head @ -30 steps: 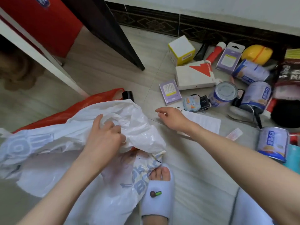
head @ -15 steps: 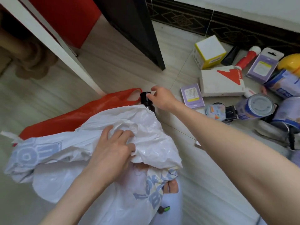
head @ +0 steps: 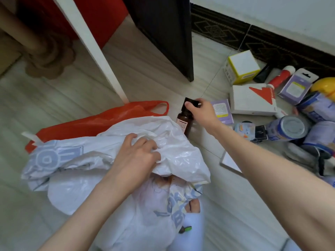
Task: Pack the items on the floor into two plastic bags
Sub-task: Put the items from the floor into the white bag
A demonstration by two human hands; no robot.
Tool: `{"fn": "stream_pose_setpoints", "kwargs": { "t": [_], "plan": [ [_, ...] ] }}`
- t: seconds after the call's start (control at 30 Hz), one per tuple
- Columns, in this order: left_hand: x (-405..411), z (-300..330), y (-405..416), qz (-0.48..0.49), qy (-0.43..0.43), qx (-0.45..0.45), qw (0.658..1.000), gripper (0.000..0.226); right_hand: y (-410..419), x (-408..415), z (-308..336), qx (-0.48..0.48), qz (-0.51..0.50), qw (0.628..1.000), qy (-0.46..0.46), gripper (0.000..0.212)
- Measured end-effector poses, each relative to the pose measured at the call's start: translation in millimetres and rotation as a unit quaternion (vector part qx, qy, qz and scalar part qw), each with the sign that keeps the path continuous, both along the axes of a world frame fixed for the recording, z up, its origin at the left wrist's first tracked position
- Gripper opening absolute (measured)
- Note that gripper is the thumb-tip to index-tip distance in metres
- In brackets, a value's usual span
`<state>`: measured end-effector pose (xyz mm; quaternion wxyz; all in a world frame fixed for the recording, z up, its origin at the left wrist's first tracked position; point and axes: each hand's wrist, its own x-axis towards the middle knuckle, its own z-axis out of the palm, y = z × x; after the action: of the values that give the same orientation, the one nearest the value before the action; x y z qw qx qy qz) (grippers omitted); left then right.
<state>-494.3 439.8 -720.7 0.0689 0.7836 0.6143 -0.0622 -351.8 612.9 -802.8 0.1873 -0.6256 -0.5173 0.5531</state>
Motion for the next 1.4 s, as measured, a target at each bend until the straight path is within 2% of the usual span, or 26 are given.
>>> {"fn": "stream_pose_setpoints", "kwargs": {
  "t": [0.07, 0.1, 0.17, 0.2, 0.3, 0.4, 0.5, 0.63, 0.73, 0.83, 0.93, 1.0, 1.03, 1.1, 1.17, 1.27, 1.4],
  "plan": [
    [4, 7, 0, 0.003, -0.016, 0.030, 0.999, 0.007, -9, 18, 19, 0.061, 0.002, 0.998, -0.008, 0.037],
    [8, 11, 1, 0.007, -0.023, 0.045, 0.999, 0.009, -14, 29, 31, 0.093, 0.005, 0.996, -0.017, 0.037],
    [16, 21, 5, 0.013, -0.037, 0.069, 0.997, 0.031, -26, 51, 52, 0.145, 0.001, 0.989, -0.031, 0.037],
    [20, 25, 8, 0.015, -0.055, 0.085, 0.995, 0.035, -31, 63, 62, 0.163, -0.011, 0.986, -0.031, 0.037],
    [32, 31, 31, 0.011, -0.090, 0.129, 0.987, 0.033, -50, 95, 94, 0.213, -0.052, 0.976, -0.008, 0.034],
    [46, 36, 72, -0.014, -0.056, 0.170, 0.984, 0.025, -66, 117, 119, 0.255, -0.090, 0.963, 0.006, 0.030],
    [61, 43, 113, -0.064, -0.033, 0.190, 0.979, 0.011, -80, 130, 136, 0.264, -0.077, 0.961, 0.016, 0.027],
    [71, 45, 132, -0.111, -0.053, 0.193, 0.973, 0.007, -100, 124, 141, 0.238, -0.067, 0.968, 0.044, 0.024],
    [67, 51, 117, -0.117, -0.053, 0.221, 0.967, 0.021, -115, 103, 142, 0.212, -0.057, 0.971, 0.093, 0.026],
    [55, 61, 77, -0.076, -0.092, 0.283, 0.952, 0.035, -124, 79, 139, 0.220, -0.015, 0.972, 0.087, 0.033],
    [37, 54, 19, 0.075, -0.126, 0.299, 0.943, 0.037, -128, 60, 128, 0.236, 0.039, 0.970, 0.048, 0.042],
    [28, 40, -7, 0.156, -0.090, 0.264, 0.947, 0.040, -127, 51, 115, 0.224, 0.044, 0.973, 0.020, 0.042],
    [24, 33, -12, 0.181, -0.057, 0.218, 0.957, 0.045, -126, 46, 108, 0.213, 0.022, 0.977, 0.006, 0.041],
    [18, 23, -10, 0.213, -0.006, 0.103, 0.972, 0.060, -126, 35, 93, 0.163, -0.064, 0.985, -0.008, 0.037],
    [11, 17, 2, 0.230, 0.019, 0.033, 0.972, 0.065, -126, 20, 81, 0.058, -0.171, 0.984, 0.010, 0.036],
    [5, 11, 23, 0.220, 0.023, 0.018, 0.975, 0.063, -123, -1, 64, -0.088, -0.287, 0.950, 0.082, 0.034],
    [4, 7, 36, 0.202, 0.018, 0.013, 0.979, 0.063, -120, -12, 34, -0.131, -0.303, 0.939, 0.095, 0.032]
  ]
}}
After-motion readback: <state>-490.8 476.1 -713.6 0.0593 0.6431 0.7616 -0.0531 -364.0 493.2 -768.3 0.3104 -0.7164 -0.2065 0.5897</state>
